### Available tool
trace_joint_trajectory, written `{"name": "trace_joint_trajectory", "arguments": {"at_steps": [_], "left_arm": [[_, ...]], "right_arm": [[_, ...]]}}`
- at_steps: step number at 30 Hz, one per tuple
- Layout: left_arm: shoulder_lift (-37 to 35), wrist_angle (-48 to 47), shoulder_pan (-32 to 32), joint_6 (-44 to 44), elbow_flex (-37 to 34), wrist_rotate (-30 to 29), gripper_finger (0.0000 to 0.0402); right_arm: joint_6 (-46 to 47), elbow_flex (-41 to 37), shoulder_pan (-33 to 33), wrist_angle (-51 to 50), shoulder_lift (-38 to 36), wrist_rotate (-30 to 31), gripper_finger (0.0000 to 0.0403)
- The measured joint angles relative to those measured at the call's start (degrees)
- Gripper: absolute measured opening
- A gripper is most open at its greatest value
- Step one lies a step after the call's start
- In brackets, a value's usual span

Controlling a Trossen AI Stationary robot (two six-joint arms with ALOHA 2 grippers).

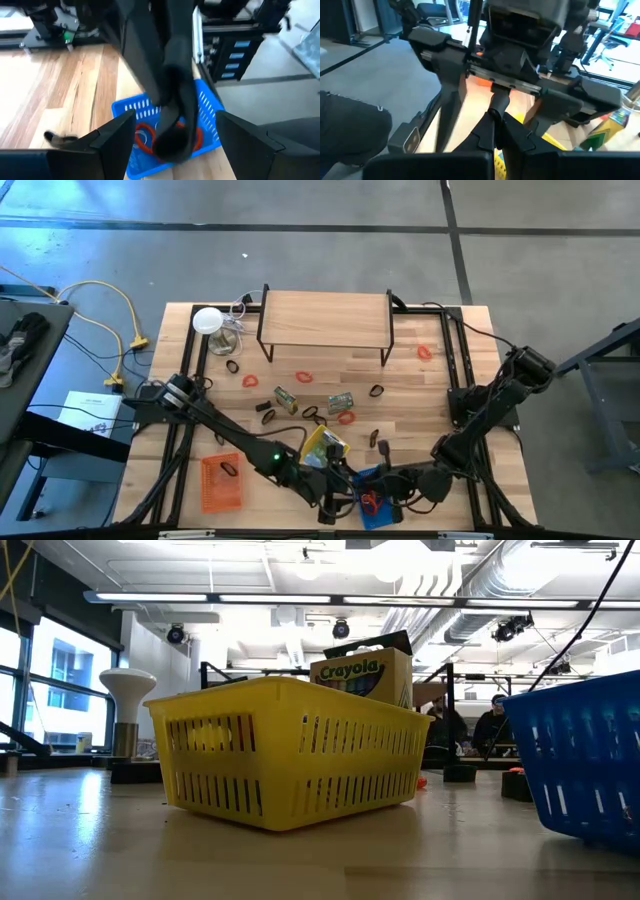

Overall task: Pick & Place Office Desk Supplies
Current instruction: Put the black rubber band into the orange bin

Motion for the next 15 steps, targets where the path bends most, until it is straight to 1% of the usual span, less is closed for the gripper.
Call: {"name": "trace_joint_trajectory", "arguments": {"at_steps": [2,6,10,12,15], "left_arm": [[0.0,-0.15,0.0,-0.3,-0.02,-0.02,0.0266],[-0.04,0.13,0.0,-0.68,0.07,-0.48,0.0266],[-0.23,0.5,-0.22,-0.7,0.07,-3.99,0.0263],[-0.24,0.39,-0.22,-0.72,0.07,-5.13,0.0255],[-0.24,0.29,-0.22,-0.81,0.07,-5.46,0.0233]], "right_arm": [[0.01,0.0,0.02,0.06,0.0,-1.36,0.0004],[-0.01,-0.01,0.09,-0.16,-0.02,-1.6,0.0004],[0.0,0.0,0.07,-0.66,0.0,-2.32,0.0004],[0.09,-0.01,0.07,-0.98,-0.02,-2.32,0.0004],[0.32,-0.01,0.07,-1.9,-0.02,-2.32,0.0004]]}}
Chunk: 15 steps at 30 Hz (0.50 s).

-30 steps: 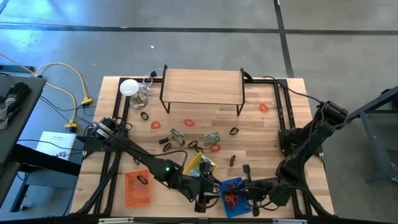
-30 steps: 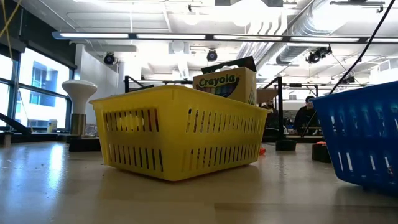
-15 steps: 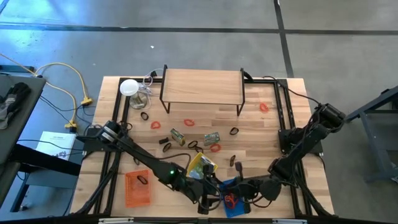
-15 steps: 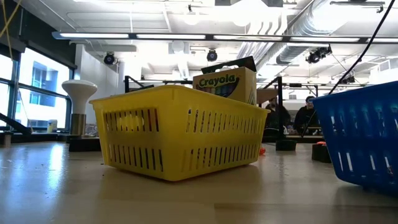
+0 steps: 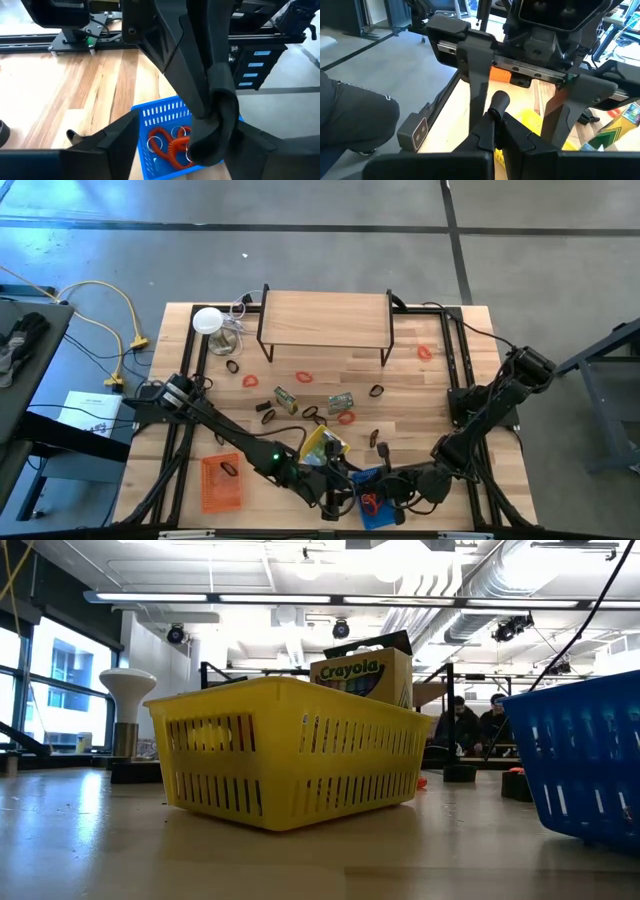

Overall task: Pick & Place Office Desk Supplies
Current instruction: Put the black rubber band into the orange bin

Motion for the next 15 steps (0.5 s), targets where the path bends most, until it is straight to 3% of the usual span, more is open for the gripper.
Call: {"name": "trace_joint_trajectory", "arguments": {"at_steps": [15], "left_arm": [[0.0,-0.91,-0.95,-0.26,-0.11,-0.1,0.0009]], "right_arm": [[5.13,0.02,-1.17,-3.04,-0.04,-2.35,0.0019]]}}
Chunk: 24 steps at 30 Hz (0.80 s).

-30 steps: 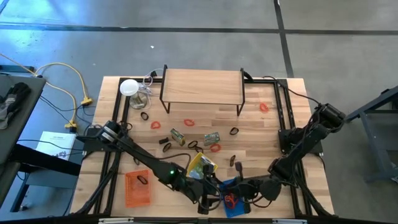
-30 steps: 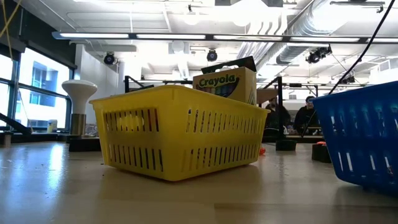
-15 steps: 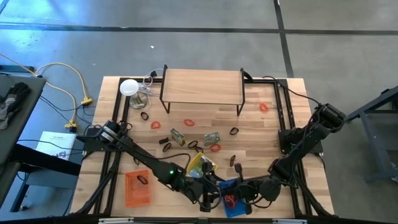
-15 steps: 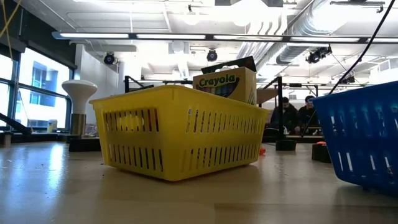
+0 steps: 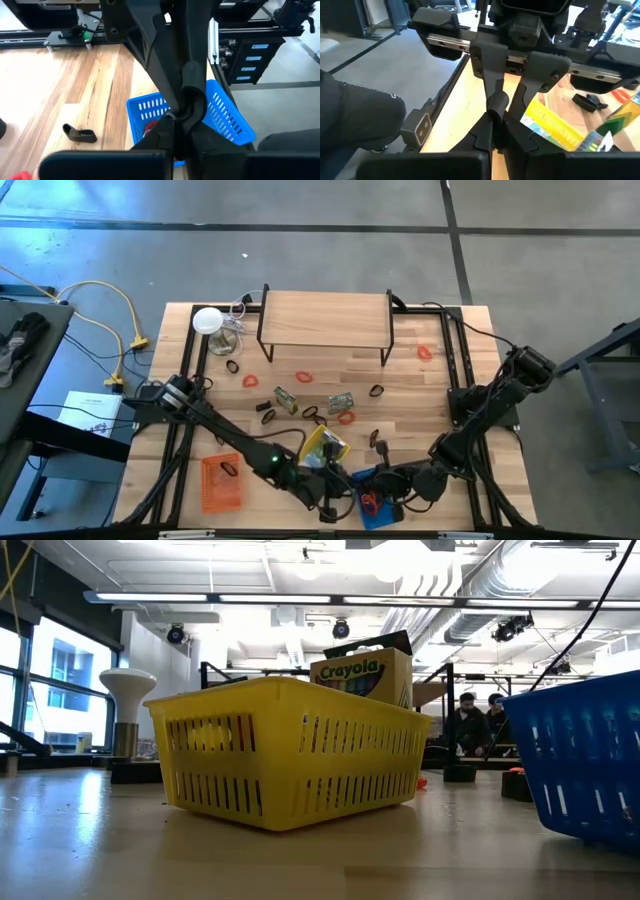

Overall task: Pick & Place Office Desk Supplies
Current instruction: Put the black rubber band into the orange bin

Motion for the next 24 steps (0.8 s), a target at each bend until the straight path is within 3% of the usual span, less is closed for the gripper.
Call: {"name": "trace_joint_trajectory", "arguments": {"at_steps": [5,12,18,24], "left_arm": [[0.0,-1.04,-0.19,-1.2,0.0,-0.01,0.0005],[-3.2,-14.69,-1.65,-9.89,0.04,0.5,0.0003],[-10.24,-35.64,-6.21,-30.07,0.13,3.35,0.0003],[-14.81,-54.17,-12.2,-47.5,0.13,13.79,0.0006]], "right_arm": [[-0.12,0.0,0.1,0.01,0.0,-0.39,0.005],[0.66,0.0,0.94,0.63,0.0,0.67,0.0165],[1.05,0.0,0.93,1.07,0.0,-0.79,0.0245],[2.74,0.0,0.46,1.41,0.0,-0.73,0.0263]]}}
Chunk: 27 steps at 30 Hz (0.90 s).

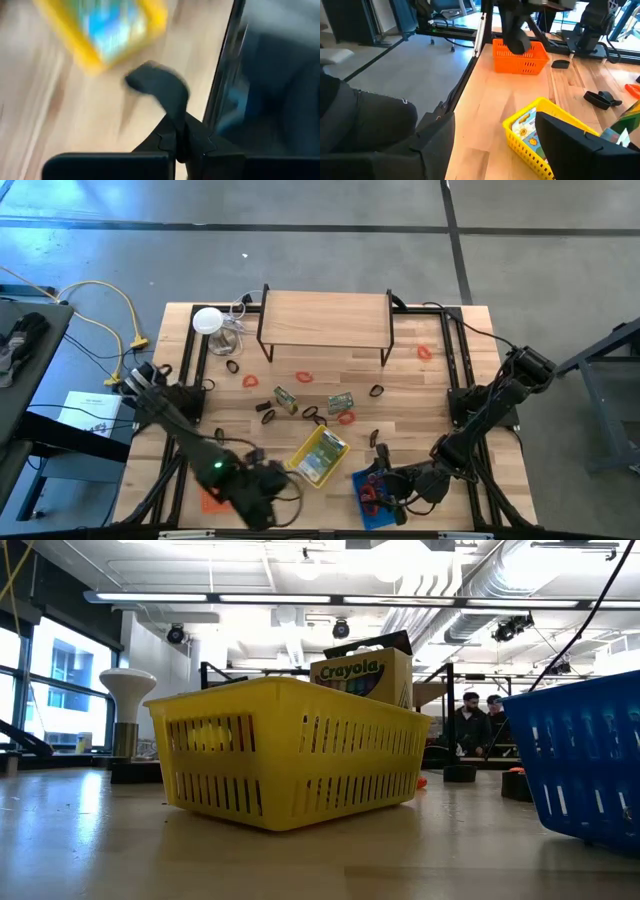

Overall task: Pick & Place Office Desk Supplies
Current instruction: Put the black rubber band into the orange bin

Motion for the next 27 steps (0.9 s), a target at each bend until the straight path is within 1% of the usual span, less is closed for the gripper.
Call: {"name": "trace_joint_trajectory", "arguments": {"at_steps": [2,3,8,12,15,17,20,21,24,27], "left_arm": [[-0.09,-4.74,-1.91,-2.21,0.0,3.45,0.0006],[-0.04,-7.57,-2.89,-3.42,0.0,4.17,0.0006],[1.6,-21.31,-6.95,-9.5,-0.08,4.76,0.0007],[3.06,-27.37,-9.65,-10.6,-0.12,5.1,0.0007],[4.55,-27.1,-10.93,-11.98,-0.11,5.57,0.0007],[5.66,-27.46,-11.07,-13.18,-0.11,7.92,0.0008],[7.42,-27.37,-11.14,-12.62,-0.11,12.06,0.0009],[7.9,-27.44,-11.15,-12.42,-0.11,12.51,0.0012],[9.1,-27.45,-11.05,-12.36,-0.11,12.6,0.0032],[10.11,-27.63,-10.75,-13.02,-0.11,12.61,0.0065]], "right_arm": [[0.44,0.0,-0.06,0.13,0.0,0.01,0.0262],[1.04,0.0,-0.17,0.24,0.0,0.03,0.026],[2.31,0.0,-0.78,0.49,0.0,-0.07,0.0256],[2.36,0.0,-1.42,0.51,0.0,-0.19,0.0256],[2.36,0.0,-1.66,0.42,0.0,-0.14,0.0256],[2.36,0.0,-1.62,0.18,0.0,-0.18,0.0256],[2.36,0.0,-1.56,0.08,0.02,-0.23,0.0256],[2.37,0.0,-1.56,0.08,0.02,-0.23,0.0256],[2.91,0.0,-1.56,0.08,0.02,-0.21,0.0256],[2.99,0.0,-1.58,0.08,0.02,-0.21,0.0256]]}}
